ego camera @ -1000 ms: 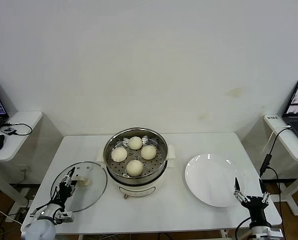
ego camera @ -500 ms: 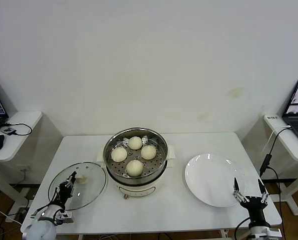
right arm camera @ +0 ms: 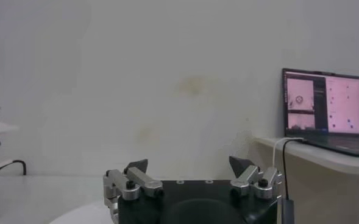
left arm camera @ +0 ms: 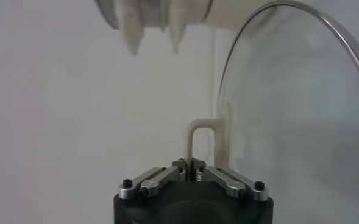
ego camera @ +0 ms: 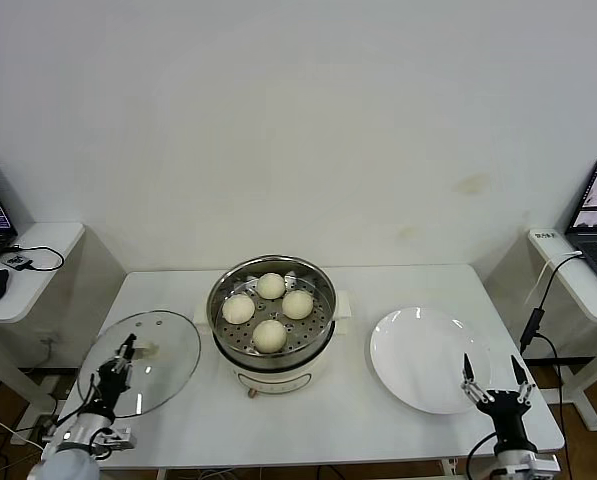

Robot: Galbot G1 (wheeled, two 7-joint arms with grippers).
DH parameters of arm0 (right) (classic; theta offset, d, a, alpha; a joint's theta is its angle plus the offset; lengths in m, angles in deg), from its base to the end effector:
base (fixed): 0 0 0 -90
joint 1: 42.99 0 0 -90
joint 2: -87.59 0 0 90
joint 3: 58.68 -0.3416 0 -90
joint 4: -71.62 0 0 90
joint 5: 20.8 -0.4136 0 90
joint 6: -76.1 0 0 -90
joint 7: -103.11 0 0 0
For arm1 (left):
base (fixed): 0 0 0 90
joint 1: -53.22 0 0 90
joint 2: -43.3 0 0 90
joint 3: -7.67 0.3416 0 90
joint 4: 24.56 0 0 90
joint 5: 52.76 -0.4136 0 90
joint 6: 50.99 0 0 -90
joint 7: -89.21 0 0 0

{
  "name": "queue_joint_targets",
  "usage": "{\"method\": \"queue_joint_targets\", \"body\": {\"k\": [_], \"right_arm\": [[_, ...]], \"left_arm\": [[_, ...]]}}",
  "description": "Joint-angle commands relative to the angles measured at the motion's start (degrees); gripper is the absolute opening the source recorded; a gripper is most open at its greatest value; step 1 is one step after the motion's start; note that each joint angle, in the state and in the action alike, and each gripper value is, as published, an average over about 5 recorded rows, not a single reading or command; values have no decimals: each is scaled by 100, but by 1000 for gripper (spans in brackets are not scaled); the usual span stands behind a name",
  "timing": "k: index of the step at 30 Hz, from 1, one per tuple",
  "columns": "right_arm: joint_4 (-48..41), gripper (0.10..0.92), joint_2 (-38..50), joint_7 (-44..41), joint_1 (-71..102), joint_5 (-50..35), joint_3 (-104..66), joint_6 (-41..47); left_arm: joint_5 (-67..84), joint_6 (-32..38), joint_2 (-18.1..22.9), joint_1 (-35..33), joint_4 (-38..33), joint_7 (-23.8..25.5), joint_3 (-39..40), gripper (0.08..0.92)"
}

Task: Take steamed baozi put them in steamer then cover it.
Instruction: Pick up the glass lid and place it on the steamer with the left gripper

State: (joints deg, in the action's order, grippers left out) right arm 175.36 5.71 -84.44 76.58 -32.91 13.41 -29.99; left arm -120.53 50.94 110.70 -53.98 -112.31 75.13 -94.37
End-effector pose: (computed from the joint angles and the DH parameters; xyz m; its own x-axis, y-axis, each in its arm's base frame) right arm 0.2222 -0.1567 -0.3830 -0.9912 0.1209 -0.0544 0.1248 0.9895 -0.0735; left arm 0.2982 0.2171 -0.4035 -0.9999 0.0009 0.0111 0.0111 -0.0069 0.9999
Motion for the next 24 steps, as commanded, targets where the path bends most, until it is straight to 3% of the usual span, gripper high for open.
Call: {"method": "queue_joint_targets", "body": {"k": [1, 12, 18, 24], "right_arm": [[10, 823, 37, 4, -8, 9, 39, 3], [56, 823, 84, -23, -12, 130, 129, -12], [90, 823, 66, -16, -3, 308, 179, -31], [121, 823, -30, 92, 27, 870, 222, -77]], "left_arm": [[163, -503, -241, -624, -1351, 419, -836, 124], [419, -1105, -687, -674, -2417, 1283, -921, 124], [906, -1654, -1019, -512, -2869, 1665, 30, 124], [972, -2183, -1210, 298, -2796, 1925, 1206, 124]]}}
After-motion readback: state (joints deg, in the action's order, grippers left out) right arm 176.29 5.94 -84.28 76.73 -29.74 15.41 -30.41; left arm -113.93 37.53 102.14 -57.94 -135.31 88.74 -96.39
